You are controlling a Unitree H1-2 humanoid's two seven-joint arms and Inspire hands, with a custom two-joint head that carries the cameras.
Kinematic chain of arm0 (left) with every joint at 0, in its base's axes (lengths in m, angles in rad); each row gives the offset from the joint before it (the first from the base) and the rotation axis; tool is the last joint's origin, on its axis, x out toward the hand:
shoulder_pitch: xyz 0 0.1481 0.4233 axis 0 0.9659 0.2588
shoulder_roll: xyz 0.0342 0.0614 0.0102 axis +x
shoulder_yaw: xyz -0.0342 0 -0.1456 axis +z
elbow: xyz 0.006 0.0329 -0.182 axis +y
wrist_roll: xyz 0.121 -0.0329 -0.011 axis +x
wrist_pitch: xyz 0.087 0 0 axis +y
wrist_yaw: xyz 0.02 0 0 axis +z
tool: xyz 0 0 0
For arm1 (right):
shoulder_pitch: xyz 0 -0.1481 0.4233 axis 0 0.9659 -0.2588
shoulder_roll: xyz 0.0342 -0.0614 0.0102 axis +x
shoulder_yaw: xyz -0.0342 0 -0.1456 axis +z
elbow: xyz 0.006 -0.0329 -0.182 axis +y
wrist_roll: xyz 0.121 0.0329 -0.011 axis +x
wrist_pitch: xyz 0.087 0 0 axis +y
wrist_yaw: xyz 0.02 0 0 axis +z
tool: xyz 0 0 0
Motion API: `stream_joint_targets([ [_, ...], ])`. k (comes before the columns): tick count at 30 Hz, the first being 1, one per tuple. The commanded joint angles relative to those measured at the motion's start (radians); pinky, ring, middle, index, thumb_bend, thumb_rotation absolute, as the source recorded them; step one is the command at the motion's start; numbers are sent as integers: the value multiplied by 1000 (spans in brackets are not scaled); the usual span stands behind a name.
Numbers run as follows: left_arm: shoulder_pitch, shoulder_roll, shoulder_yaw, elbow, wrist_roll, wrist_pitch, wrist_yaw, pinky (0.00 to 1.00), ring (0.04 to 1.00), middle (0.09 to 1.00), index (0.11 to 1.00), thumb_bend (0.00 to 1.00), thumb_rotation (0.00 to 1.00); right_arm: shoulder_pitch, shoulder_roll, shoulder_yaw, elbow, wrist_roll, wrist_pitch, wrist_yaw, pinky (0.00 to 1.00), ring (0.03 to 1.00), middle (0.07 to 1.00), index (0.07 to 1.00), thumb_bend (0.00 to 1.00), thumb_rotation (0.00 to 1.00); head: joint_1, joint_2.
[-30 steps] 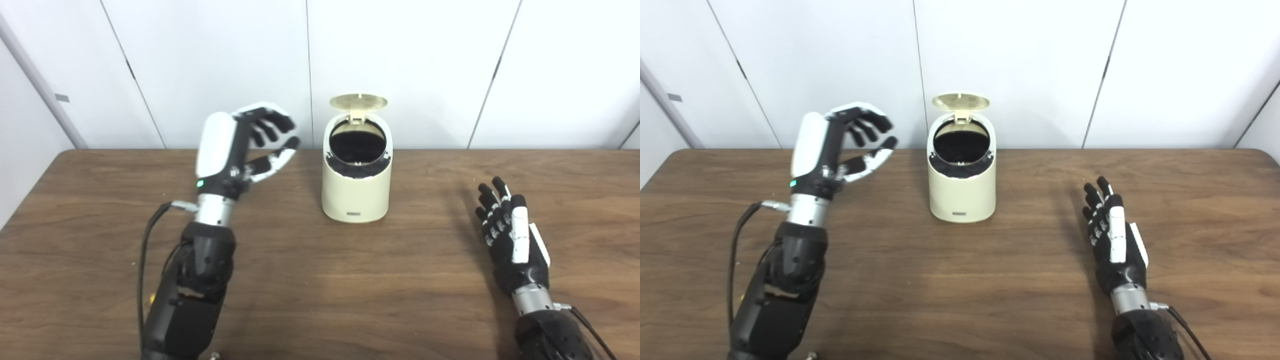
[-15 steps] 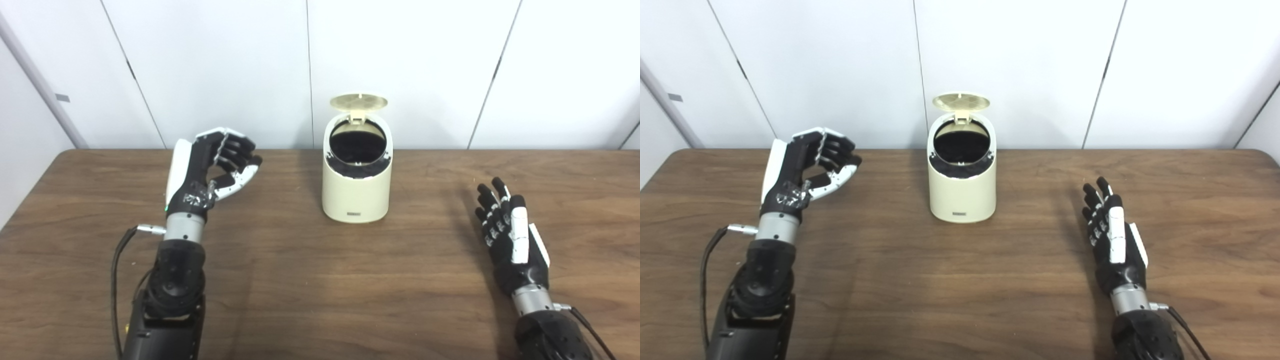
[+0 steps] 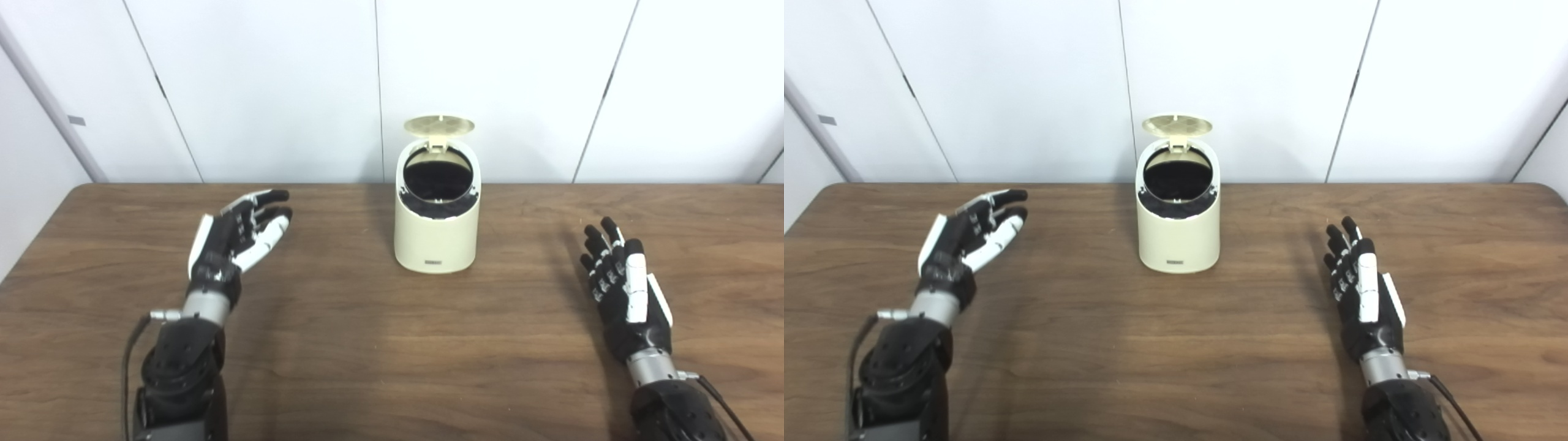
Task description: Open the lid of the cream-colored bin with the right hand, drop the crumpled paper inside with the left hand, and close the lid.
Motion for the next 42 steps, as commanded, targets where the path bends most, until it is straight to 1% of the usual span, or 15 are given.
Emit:
stream_joint_targets([
  [1,-11,22,10,3,-61,-13,4,891,914,935,916,363,467,34,1,0,37,4,-14,12,1000,996,955,996,499,1000,1,1],
  [4,21,26,22,41,-132,-77,3,958,970,984,958,392,546,34,0,0,35,2,-11,11,1000,997,954,999,490,1000,3,0],
  [6,40,28,22,66,-169,-122,1,987,991,996,979,400,588,34,-2,0,31,1,-6,10,1000,999,957,1000,486,1000,2,1],
  [11,78,27,12,145,-234,-253,-6,1000,1000,1000,1000,407,697,34,-6,1,25,4,-1,13,1000,996,955,1000,485,1000,3,2],
  [12,82,25,11,158,-242,-277,-3,1000,1000,1000,1000,406,697,33,-5,1,25,5,-1,13,1000,995,954,1000,485,1000,3,2],
  [14,90,21,3,184,-242,-330,10,1000,1000,1000,1000,412,697,33,-6,1,24,3,2,11,1000,993,951,999,485,1000,3,2],
  [16,96,21,-8,196,-237,-360,23,1000,1000,1000,1000,416,708,34,-6,1,22,5,4,12,1000,992,953,1000,486,1000,2,4],
  [20,107,22,-30,224,-226,-423,42,1000,1000,1000,1000,418,758,37,-8,3,12,3,11,13,1000,999,960,1000,486,1000,1,6],
  [26,123,29,-59,268,-191,-508,75,1000,1000,1000,1000,427,862,39,-8,1,12,5,13,12,1000,1000,963,1000,486,1000,0,9],
  [29,127,31,-64,299,-185,-558,89,1000,1000,1000,1000,433,883,38,-7,2,15,4,12,11,1000,1000,962,998,493,1000,-11,9],
  [32,133,32,-68,323,-178,-587,100,1000,1000,1000,1000,451,914,38,-5,5,11,2,10,12,1000,997,958,997,497,1000,-19,10],
  [35,143,30,-69,326,-189,-587,106,1000,1000,1000,1000,480,895,41,-2,9,-1,-7,12,7,1000,986,954,997,491,1000,-27,9],
  [40,153,30,-65,333,-210,-589,106,1000,1000,1000,1000,448,877,47,5,15,-23,-29,6,-7,997,972,961,990,487,1000,-51,6],
  [42,155,33,-64,335,-218,-586,106,1000,1000,1000,1000,450,868,46,10,15,-39,-34,16,-15,990,968,961,985,496,1000,-62,1],
])
